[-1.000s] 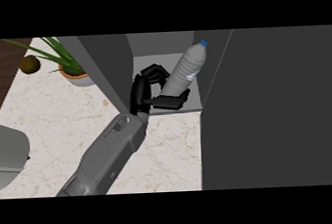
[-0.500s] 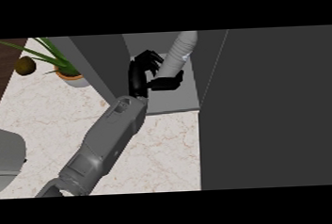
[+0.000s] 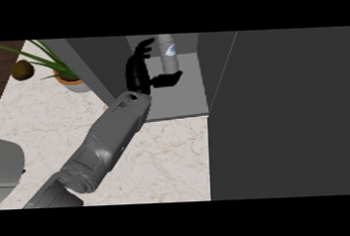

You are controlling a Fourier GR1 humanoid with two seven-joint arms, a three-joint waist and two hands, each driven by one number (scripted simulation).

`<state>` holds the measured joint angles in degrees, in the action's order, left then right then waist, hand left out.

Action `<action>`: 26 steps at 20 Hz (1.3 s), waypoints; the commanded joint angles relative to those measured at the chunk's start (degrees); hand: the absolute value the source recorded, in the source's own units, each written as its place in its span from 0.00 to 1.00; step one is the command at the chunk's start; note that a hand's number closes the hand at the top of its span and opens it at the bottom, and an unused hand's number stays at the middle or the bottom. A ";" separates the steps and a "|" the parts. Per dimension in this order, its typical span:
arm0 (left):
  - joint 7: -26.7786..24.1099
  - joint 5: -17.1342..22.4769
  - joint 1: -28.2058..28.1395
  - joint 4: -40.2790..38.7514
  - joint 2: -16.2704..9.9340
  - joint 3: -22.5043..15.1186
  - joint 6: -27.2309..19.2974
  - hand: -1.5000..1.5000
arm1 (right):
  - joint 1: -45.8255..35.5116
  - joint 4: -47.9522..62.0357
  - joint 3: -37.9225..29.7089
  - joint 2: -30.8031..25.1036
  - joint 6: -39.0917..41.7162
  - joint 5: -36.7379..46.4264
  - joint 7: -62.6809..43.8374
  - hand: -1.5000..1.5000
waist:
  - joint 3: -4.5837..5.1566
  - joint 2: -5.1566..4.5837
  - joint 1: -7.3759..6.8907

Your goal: Pick up the bottled water, place it into the cabinet and close the cabinet

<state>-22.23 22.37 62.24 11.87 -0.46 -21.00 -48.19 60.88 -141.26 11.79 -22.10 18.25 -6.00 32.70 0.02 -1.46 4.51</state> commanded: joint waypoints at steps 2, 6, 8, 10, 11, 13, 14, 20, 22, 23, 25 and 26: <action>-2.20 0.61 3.53 -1.56 -0.73 2.31 1.56 0.00 | 2.45 -3.34 1.37 0.00 1.47 -2.53 -0.50 0.00 | 0.08 0.01 0.69; -9.94 5.02 3.33 5.42 -0.84 7.67 5.57 0.00 | 0.04 -1.17 0.73 0.80 1.04 -4.50 -1.45 0.00 | 0.16 -0.22 -0.73; -16.87 7.29 -0.11 9.13 -0.09 10.43 9.05 1.00 | 0.42 -1.31 1.11 0.72 1.76 -3.23 -0.32 0.00 | 0.22 0.01 -0.90; -17.97 8.53 -0.96 10.05 0.42 11.11 15.57 1.00 | 1.47 -4.15 3.08 1.42 0.79 -1.73 -2.16 0.00 | 0.24 0.17 -1.02; -16.85 8.93 0.80 10.68 0.43 10.52 17.55 1.00 | 1.09 -4.09 -1.08 -0.69 2.17 -5.34 -2.16 0.00 | 0.13 0.19 -0.83; -18.47 9.85 -0.07 9.83 0.44 10.87 20.91 1.00 | 0.40 -5.49 2.40 0.65 1.23 -2.71 -3.80 0.00 | 0.14 0.20 -1.07; -15.88 9.39 1.09 9.85 0.44 11.19 21.89 1.00 | 3.76 -8.48 1.76 0.04 1.71 -3.77 -3.73 0.00 | 0.10 0.90 -1.93; -15.93 14.37 -4.28 16.45 0.46 4.64 21.63 1.00 | 3.73 -8.92 2.17 0.54 1.21 -2.56 -4.65 0.00 | 0.04 1.51 -2.14; -14.14 16.23 -5.32 19.64 0.46 1.18 21.50 1.00 | 2.18 -8.65 5.32 1.31 0.81 0.49 -5.51 0.00 | 0.05 1.53 -2.05; -14.14 16.34 -6.85 20.88 0.46 1.79 25.45 1.00 | 1.81 -6.42 1.55 0.96 0.95 -2.80 -4.26 0.00 | 0.02 1.56 -2.88; -13.52 19.14 -11.51 24.85 0.46 -2.16 27.81 1.00 | 3.09 -9.62 5.08 1.33 0.07 1.26 -6.00 0.00 | 0.11 1.67 -2.37; -12.61 19.10 -11.46 26.08 0.46 -0.51 31.95 1.00 | 2.53 -5.99 1.39 0.53 1.35 -1.41 -3.03 0.00 | 0.04 1.81 -3.35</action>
<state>-36.52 38.94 54.55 32.88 -0.01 -19.61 -22.56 61.93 -142.21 15.09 -20.85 19.49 -5.66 30.75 0.09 0.05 2.03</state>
